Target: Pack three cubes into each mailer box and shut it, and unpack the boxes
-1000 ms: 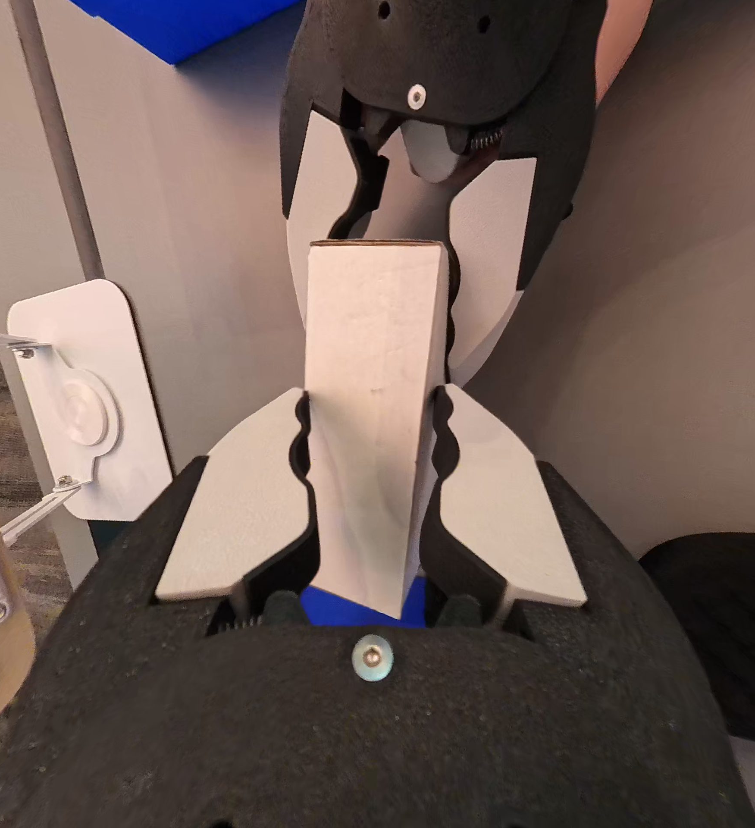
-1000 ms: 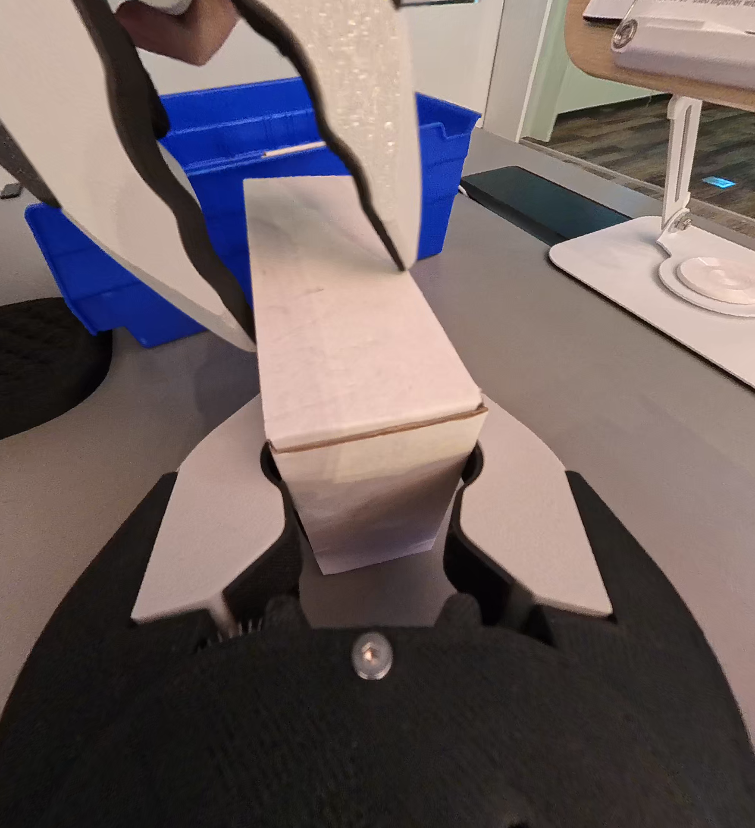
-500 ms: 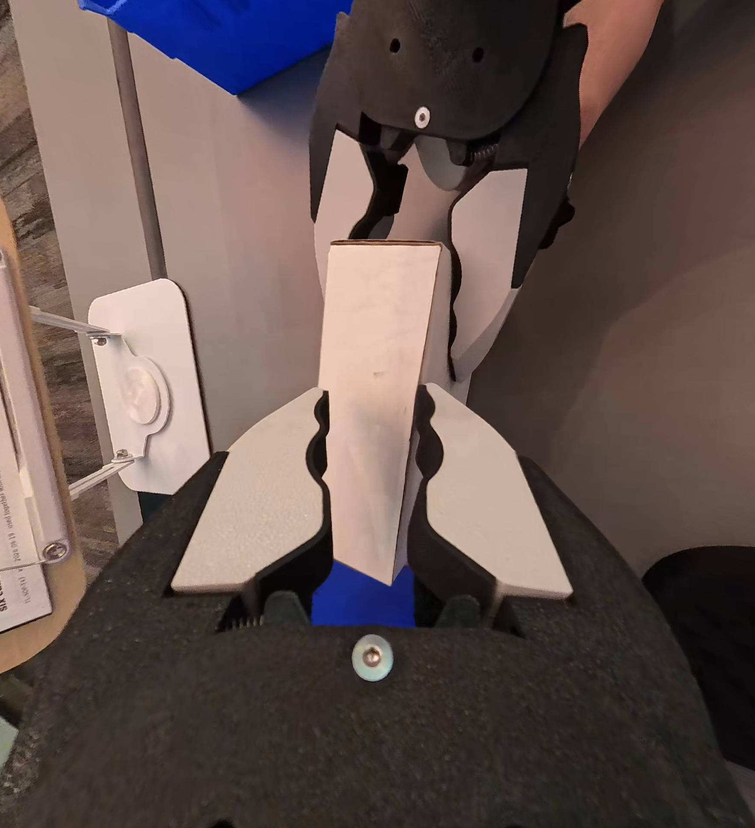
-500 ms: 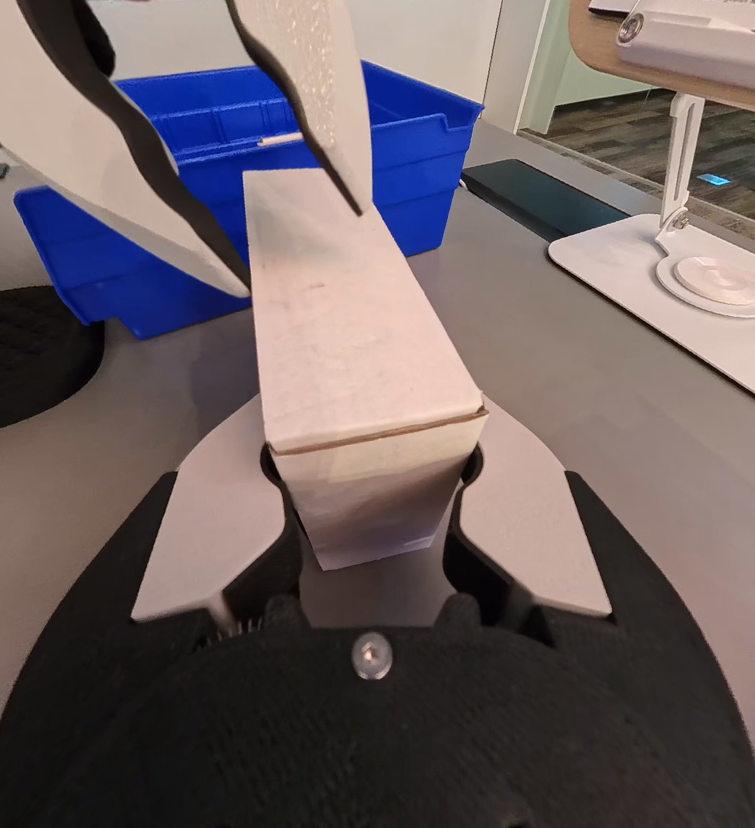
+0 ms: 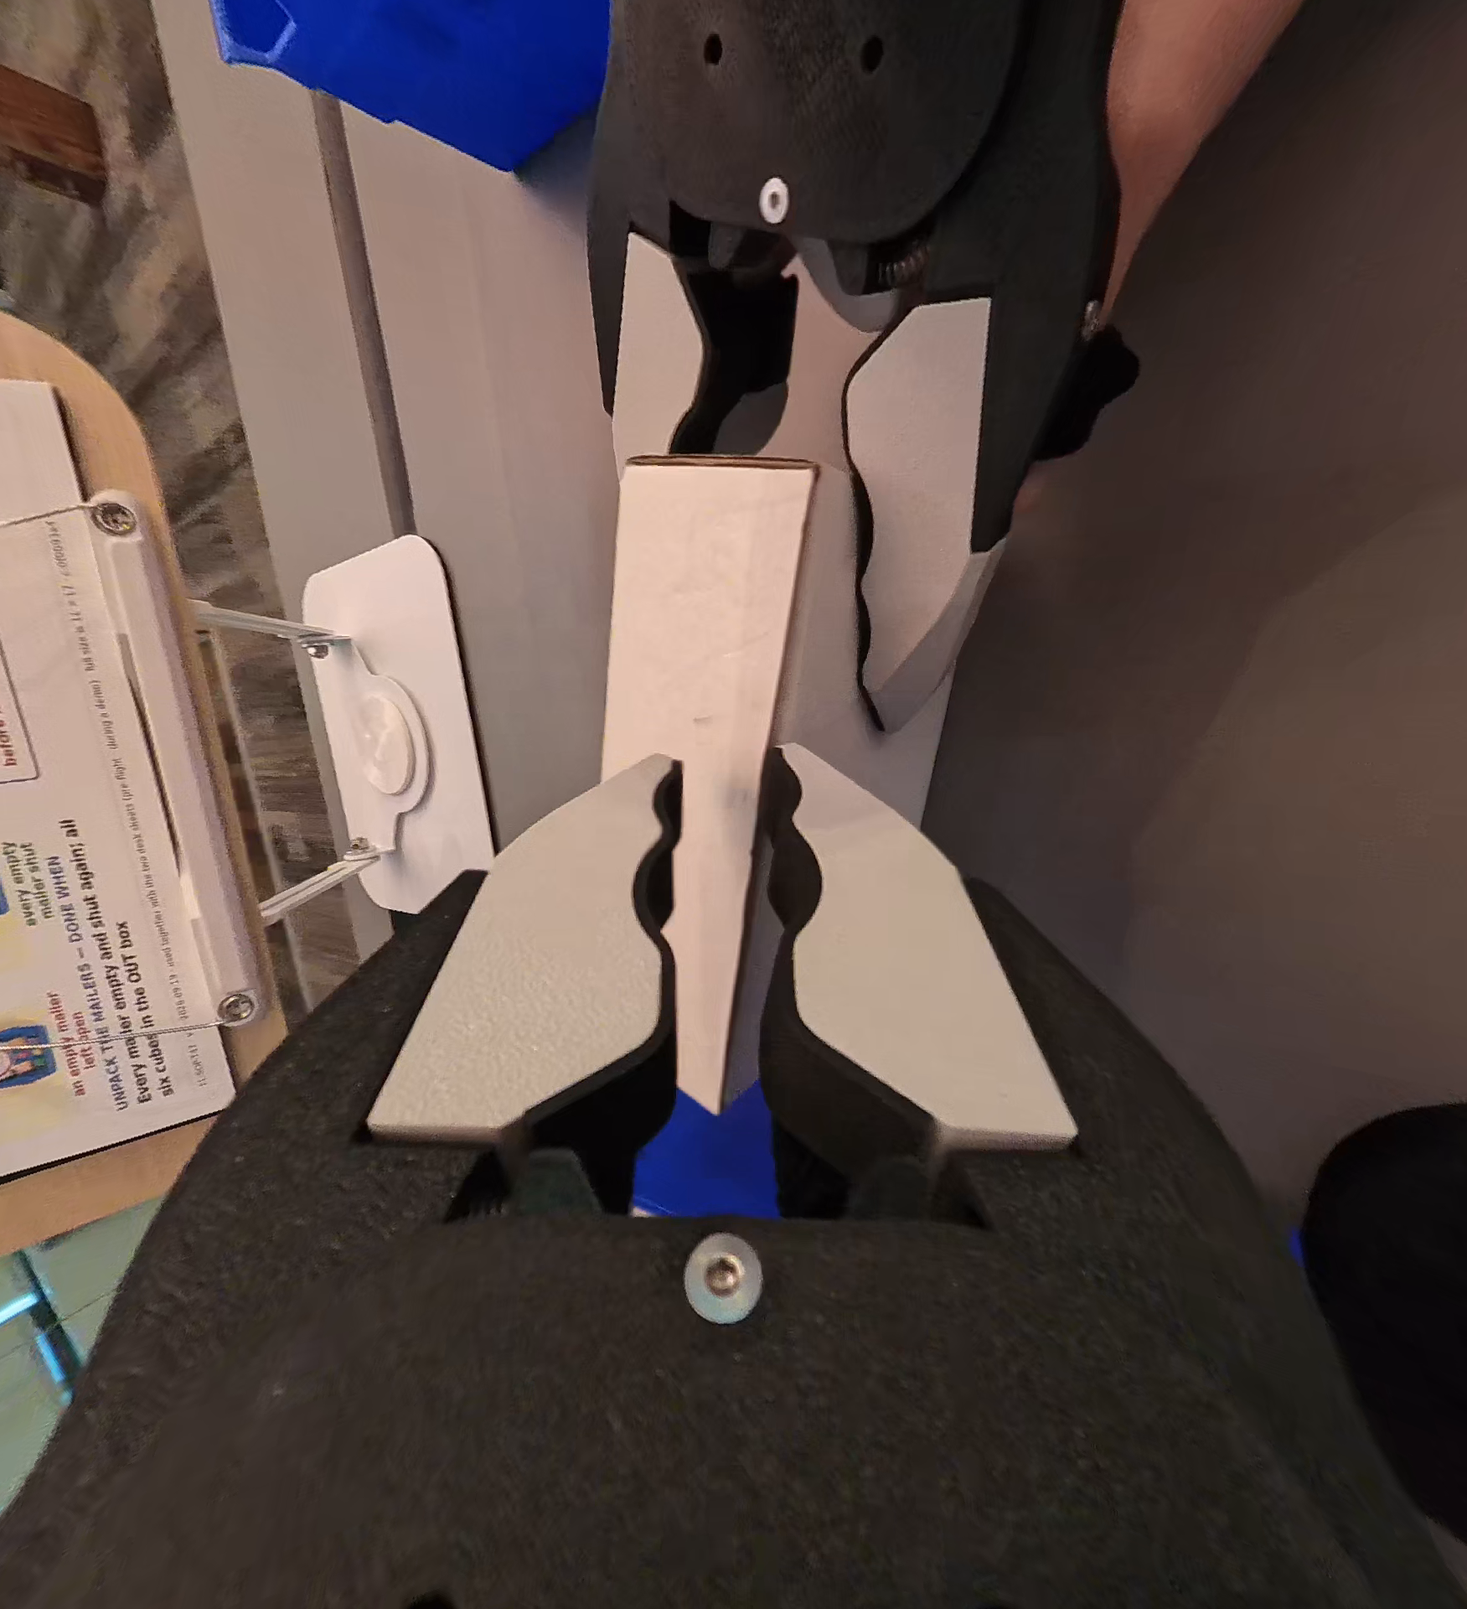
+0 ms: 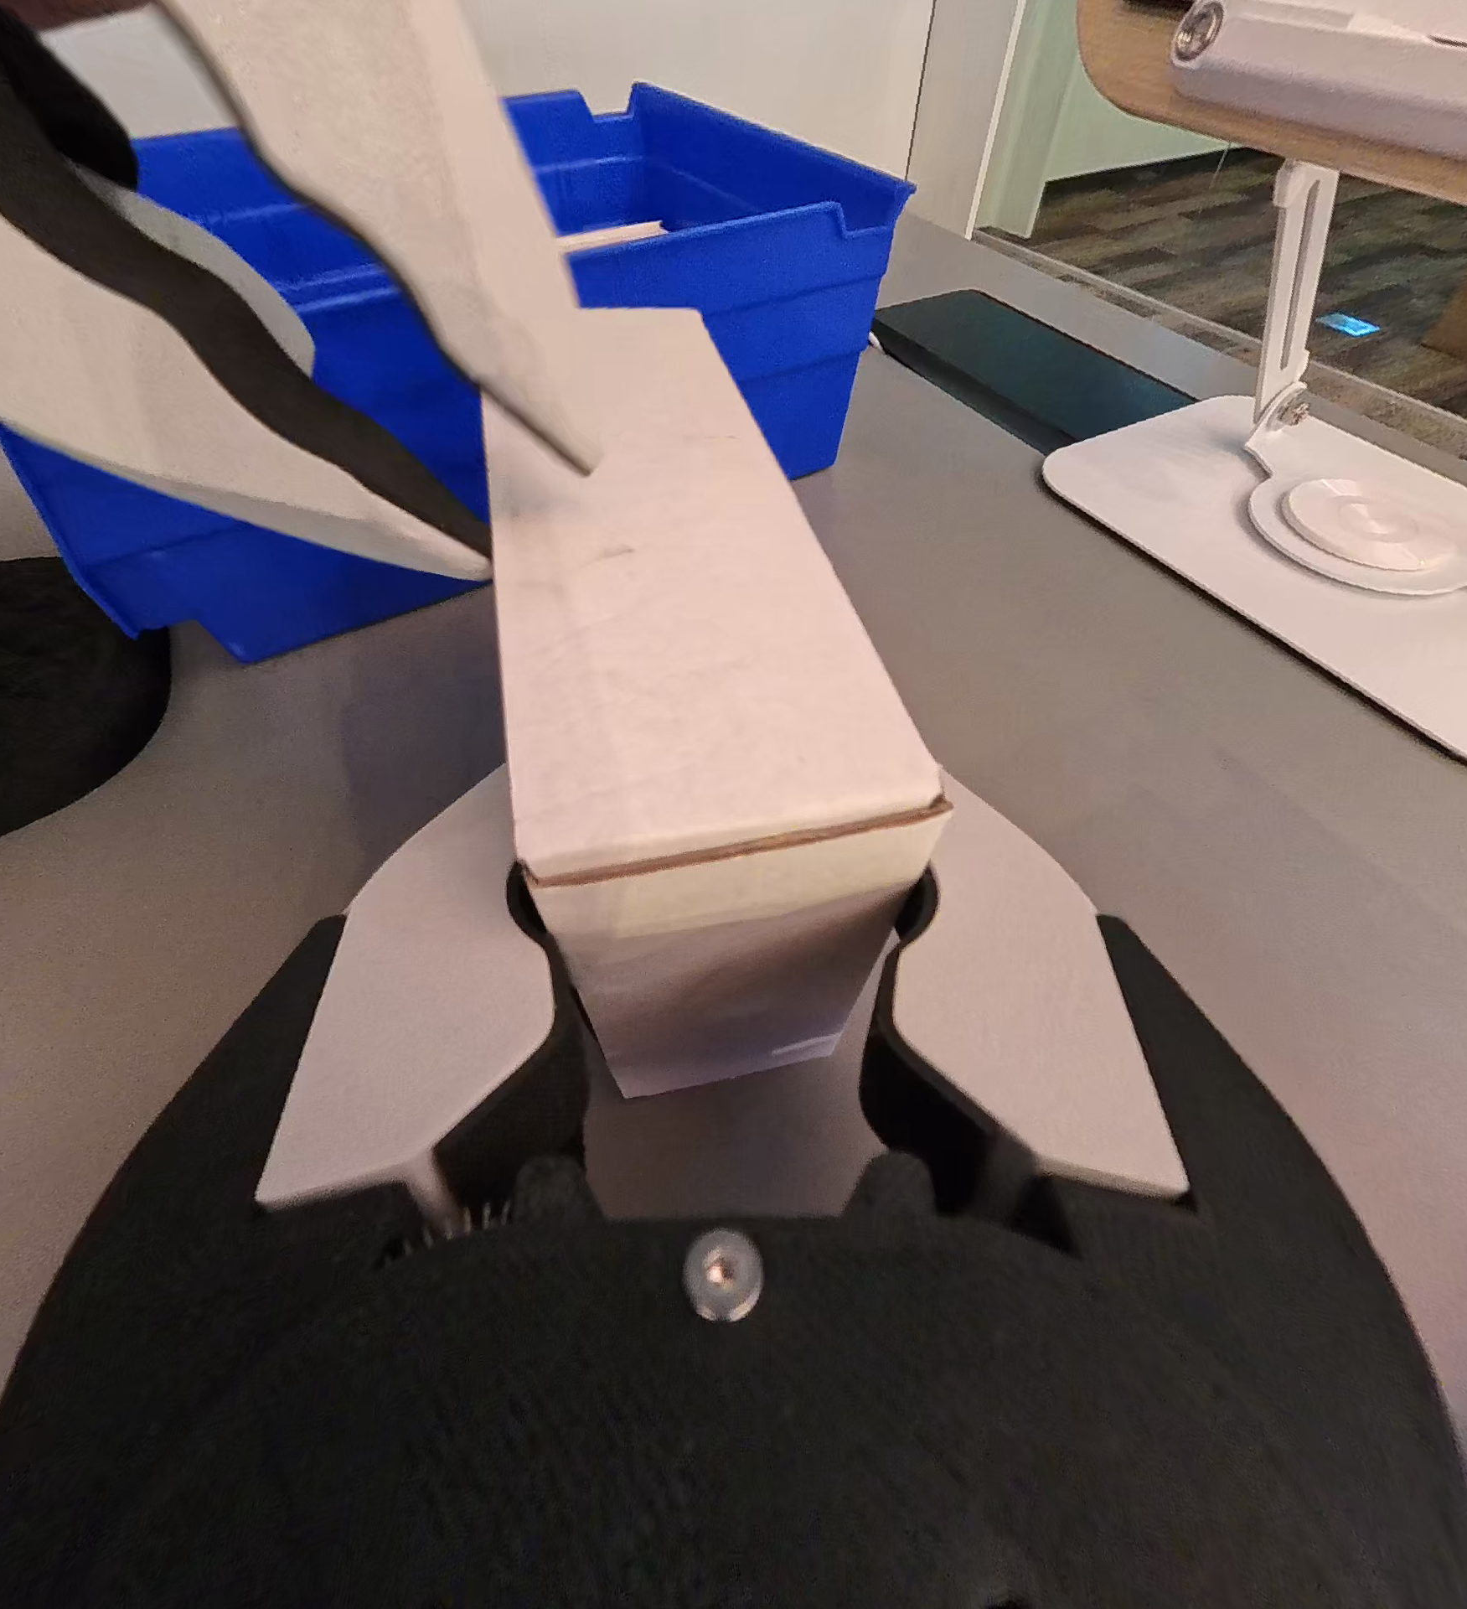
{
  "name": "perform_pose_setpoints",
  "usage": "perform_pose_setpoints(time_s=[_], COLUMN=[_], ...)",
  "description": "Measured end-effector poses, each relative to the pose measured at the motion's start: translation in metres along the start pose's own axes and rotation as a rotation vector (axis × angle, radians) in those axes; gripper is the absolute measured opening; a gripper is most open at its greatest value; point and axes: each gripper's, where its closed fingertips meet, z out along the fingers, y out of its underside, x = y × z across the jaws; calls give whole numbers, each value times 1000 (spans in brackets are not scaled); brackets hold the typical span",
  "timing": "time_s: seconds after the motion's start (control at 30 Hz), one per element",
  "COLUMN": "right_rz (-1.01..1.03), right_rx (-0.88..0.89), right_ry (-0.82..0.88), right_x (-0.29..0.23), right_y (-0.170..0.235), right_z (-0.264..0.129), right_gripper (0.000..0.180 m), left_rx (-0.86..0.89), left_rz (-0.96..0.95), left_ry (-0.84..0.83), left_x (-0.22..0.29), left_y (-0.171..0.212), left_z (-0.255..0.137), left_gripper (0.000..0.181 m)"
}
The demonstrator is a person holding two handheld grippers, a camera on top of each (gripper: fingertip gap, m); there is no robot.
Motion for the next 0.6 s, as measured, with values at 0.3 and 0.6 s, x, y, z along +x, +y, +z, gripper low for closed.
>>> perform_pose_setpoints(time_s=[0.3,0.6], right_rz=[-20,-48], right_rx=[-17,-28], right_ry=[53,50], right_x=[2,1], right_y=[2,2], right_z=[1,2], right_gripper=[79,79], left_rx=[10,53], left_rz=[33,7], left_ry=[-184,-222], left_x=[1,1], left_y=[4,4], left_z=[2,-1], left_gripper=[3,2])
